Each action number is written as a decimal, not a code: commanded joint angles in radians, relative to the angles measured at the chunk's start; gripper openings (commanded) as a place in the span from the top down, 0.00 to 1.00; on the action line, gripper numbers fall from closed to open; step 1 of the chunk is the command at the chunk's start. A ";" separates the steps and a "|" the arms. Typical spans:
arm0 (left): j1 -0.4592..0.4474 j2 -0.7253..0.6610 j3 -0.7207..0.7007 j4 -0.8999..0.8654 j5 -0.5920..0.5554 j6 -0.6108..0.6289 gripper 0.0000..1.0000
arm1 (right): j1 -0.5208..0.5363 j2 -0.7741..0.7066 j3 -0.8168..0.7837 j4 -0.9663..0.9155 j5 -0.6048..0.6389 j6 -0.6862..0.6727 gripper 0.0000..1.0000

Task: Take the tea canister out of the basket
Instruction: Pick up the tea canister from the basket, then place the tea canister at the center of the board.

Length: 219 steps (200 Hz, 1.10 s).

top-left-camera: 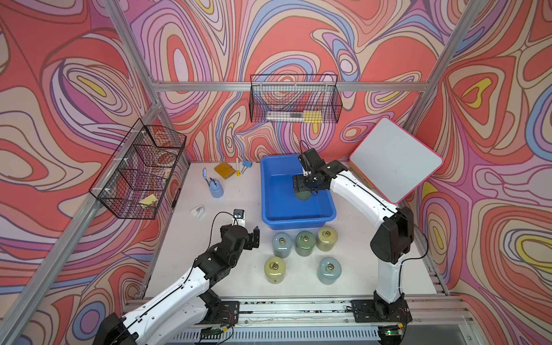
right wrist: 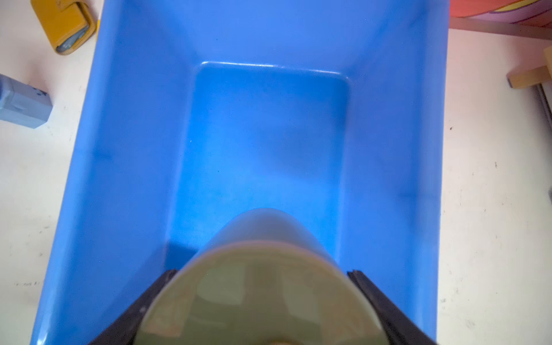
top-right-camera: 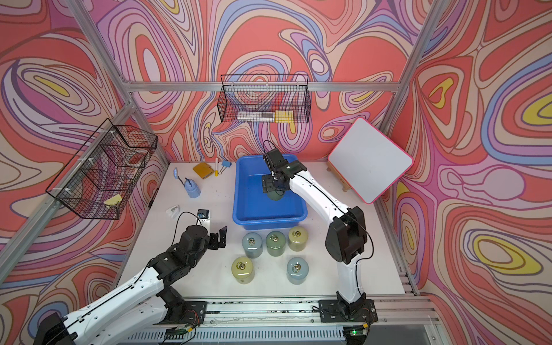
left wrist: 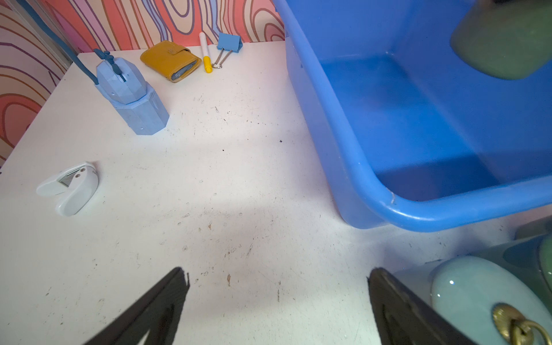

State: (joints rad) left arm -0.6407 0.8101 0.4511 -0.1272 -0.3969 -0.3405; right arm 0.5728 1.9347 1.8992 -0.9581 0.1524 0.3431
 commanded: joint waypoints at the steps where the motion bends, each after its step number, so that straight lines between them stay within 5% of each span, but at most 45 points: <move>1: 0.006 -0.017 -0.012 0.002 -0.018 -0.005 0.01 | 0.024 -0.121 -0.039 0.017 0.014 0.025 0.35; 132: 0.006 -0.047 -0.029 0.010 -0.029 -0.019 0.01 | 0.308 -0.631 -0.575 0.047 0.086 0.258 0.36; 219: 0.006 -0.019 -0.031 0.023 -0.034 -0.020 0.01 | 0.554 -0.661 -0.744 0.067 0.142 0.439 0.36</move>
State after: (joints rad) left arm -0.6407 0.7837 0.4316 -0.1268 -0.4160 -0.3489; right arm 1.0721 1.2774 1.1641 -0.9619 0.2466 0.7029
